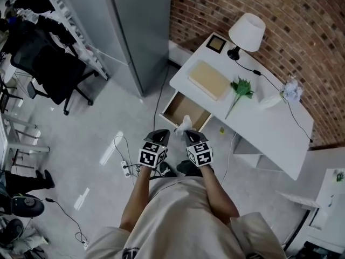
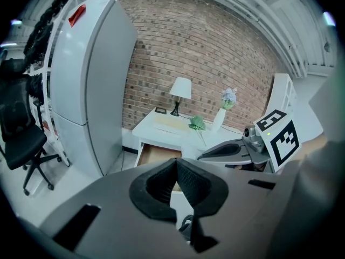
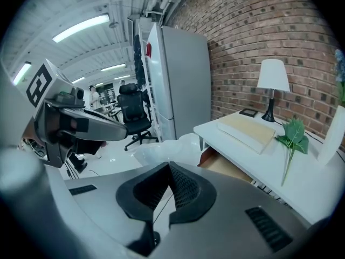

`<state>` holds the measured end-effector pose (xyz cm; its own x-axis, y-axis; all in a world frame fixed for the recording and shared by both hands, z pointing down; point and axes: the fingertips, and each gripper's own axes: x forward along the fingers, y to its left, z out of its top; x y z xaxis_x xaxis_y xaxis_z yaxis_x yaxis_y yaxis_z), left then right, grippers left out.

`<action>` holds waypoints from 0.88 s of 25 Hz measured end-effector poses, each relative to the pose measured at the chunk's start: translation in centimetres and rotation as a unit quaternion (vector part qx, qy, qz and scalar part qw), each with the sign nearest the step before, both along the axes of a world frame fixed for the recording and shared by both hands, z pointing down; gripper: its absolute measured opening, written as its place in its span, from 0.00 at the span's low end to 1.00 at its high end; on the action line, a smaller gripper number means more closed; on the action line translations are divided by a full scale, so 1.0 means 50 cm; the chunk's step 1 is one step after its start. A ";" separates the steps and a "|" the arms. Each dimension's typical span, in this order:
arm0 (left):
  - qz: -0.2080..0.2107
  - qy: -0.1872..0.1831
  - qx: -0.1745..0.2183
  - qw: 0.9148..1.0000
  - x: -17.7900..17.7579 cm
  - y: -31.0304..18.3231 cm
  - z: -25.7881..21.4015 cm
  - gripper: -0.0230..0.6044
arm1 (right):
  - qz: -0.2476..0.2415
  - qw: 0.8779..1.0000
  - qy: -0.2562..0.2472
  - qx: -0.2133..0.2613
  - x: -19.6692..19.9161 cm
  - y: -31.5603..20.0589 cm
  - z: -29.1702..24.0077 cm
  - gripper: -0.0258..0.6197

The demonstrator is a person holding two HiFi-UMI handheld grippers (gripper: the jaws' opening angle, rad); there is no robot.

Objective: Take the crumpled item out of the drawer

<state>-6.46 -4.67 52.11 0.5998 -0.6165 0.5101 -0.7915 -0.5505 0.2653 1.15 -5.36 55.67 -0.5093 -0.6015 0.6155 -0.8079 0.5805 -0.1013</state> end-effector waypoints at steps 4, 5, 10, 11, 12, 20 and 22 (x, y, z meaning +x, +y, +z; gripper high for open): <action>0.002 -0.001 0.001 1.000 -0.005 -0.025 -0.003 0.06 | -0.001 1.000 0.000 0.003 -0.006 -0.033 -0.006 0.08; 0.003 -0.002 0.000 1.000 -0.006 -0.032 -0.003 0.06 | -0.001 1.000 -0.001 0.005 -0.006 -0.042 -0.008 0.08; 0.002 -0.002 -0.006 1.000 -0.007 -0.062 0.002 0.06 | 0.002 1.000 0.001 -0.003 -0.004 -0.069 -0.001 0.08; 0.003 -0.002 -0.007 1.000 -0.006 -0.065 0.003 0.06 | 0.002 1.000 0.001 -0.004 -0.005 -0.072 0.002 0.08; 0.004 -0.003 -0.009 1.000 -0.005 -0.068 0.005 0.06 | 0.001 1.000 0.001 -0.005 -0.006 -0.076 0.004 0.08; 0.009 -0.003 -0.018 1.000 -0.003 -0.083 0.023 0.06 | -0.002 1.000 0.007 -0.008 -0.004 -0.097 0.012 0.08; 0.013 -0.004 -0.018 1.000 0.001 -0.088 0.027 0.06 | -0.002 1.000 0.008 -0.007 0.000 -0.103 0.014 0.08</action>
<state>-6.42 -9.08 53.44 0.6102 -0.5828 0.5366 -0.7800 -0.5607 0.2780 1.14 -10.50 56.35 -0.5018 -0.5906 0.6320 -0.8075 0.5817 -0.0975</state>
